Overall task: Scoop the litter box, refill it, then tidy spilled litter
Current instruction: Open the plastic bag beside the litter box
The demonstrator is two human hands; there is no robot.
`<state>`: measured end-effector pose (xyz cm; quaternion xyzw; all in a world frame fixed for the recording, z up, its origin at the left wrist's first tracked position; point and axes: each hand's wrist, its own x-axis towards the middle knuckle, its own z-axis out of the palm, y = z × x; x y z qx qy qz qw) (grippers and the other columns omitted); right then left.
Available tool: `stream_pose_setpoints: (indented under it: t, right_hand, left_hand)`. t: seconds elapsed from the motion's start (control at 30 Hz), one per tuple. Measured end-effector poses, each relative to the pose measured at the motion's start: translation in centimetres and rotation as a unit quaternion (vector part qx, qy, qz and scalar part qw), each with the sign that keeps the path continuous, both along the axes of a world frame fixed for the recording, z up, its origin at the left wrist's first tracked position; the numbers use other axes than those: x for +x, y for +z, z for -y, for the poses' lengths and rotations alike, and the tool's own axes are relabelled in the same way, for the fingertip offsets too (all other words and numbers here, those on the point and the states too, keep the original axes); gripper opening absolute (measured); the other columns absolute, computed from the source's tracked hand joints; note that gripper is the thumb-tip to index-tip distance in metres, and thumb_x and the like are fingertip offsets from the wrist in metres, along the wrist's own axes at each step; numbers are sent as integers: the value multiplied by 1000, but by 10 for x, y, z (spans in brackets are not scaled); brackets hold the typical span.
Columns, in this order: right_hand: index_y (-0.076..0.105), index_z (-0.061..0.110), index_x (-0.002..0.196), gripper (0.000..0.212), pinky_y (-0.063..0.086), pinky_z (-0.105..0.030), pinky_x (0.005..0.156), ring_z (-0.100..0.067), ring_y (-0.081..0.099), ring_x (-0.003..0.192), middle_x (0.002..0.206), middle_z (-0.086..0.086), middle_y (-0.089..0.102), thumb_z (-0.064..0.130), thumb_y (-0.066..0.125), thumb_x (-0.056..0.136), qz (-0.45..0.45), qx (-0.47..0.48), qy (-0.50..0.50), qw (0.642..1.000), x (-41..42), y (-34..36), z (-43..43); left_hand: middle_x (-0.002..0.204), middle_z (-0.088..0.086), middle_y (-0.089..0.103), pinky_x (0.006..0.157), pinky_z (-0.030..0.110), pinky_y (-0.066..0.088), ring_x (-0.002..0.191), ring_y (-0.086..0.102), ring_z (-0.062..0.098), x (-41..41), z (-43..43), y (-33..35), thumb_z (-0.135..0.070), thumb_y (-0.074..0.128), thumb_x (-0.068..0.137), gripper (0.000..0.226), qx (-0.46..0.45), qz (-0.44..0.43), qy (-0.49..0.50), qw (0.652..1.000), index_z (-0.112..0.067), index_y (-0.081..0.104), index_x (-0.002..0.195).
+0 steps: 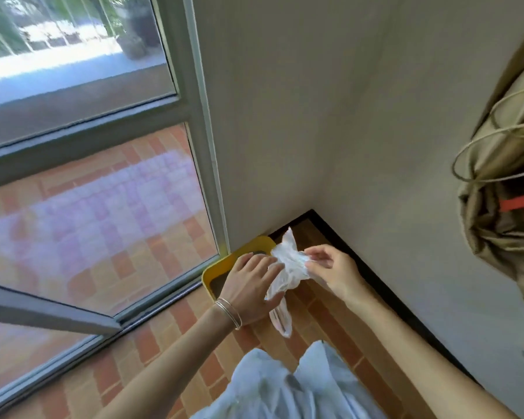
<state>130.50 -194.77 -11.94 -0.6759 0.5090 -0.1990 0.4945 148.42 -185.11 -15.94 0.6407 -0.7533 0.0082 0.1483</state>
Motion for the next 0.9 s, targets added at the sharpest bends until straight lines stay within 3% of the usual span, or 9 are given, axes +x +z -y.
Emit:
stream_pose_setpoints:
  t: [0.23, 0.47, 0.57, 0.7, 0.8, 0.9]
  right_hand:
    - [64, 19, 103, 19, 47, -12, 74, -2, 60, 95, 99, 8, 65, 16, 66, 84, -25, 22, 174, 984, 48, -21, 81]
    - [65, 16, 99, 15, 47, -9, 70, -3, 61, 89, 95, 6, 67, 16, 66, 84, -45, 45, 382, 922, 71, -47, 135]
    - [65, 16, 99, 15, 46, -7, 65, -3, 61, 87, 93, 6, 66, 18, 67, 84, -60, 75, 440, 893, 69, -76, 139]
    - [65, 18, 97, 14, 49, -13, 68, -6, 62, 87, 91, 6, 66, 20, 67, 83, -68, 105, 479, 869, 68, -130, 131]
    - [66, 20, 96, 13, 54, -24, 74, -9, 63, 87, 90, 5, 67, 19, 68, 83, -70, 118, 498, 856, 66, -191, 121]
    - [67, 16, 98, 15, 51, -21, 72, -10, 62, 86, 91, 1, 67, 18, 68, 83, -61, 142, 508, 848, 61, -267, 108]
  left_hand:
    - [110, -1, 66, 87, 36, 49, 99, 63, 20, -15, 33, -18, -56, 39, 81, 52, -15, -27, 205, 978, -22, 64, 111]
    - [109, -3, 66, 89, 36, 48, 101, 62, 19, -62, 50, -55, -57, 50, 74, 53, 19, -55, 436, 898, -22, 65, 111]
    - [106, -3, 66, 88, 37, 48, 99, 62, 19, -90, 51, -80, -56, 59, 67, 54, 44, -73, 488, 869, -22, 65, 109]
    - [103, -5, 66, 86, 35, 48, 94, 62, 18, -119, 40, -126, -57, 55, 67, 52, 71, -90, 542, 833, -24, 65, 107]
    - [103, -5, 66, 88, 35, 47, 94, 62, 17, -131, 28, -183, -55, 66, 62, 53, 80, -76, 553, 826, -25, 66, 105]
    - [104, -5, 65, 92, 38, 42, 97, 61, 17, -138, 17, -255, -54, 68, 60, 53, 87, -65, 558, 822, -25, 66, 105]
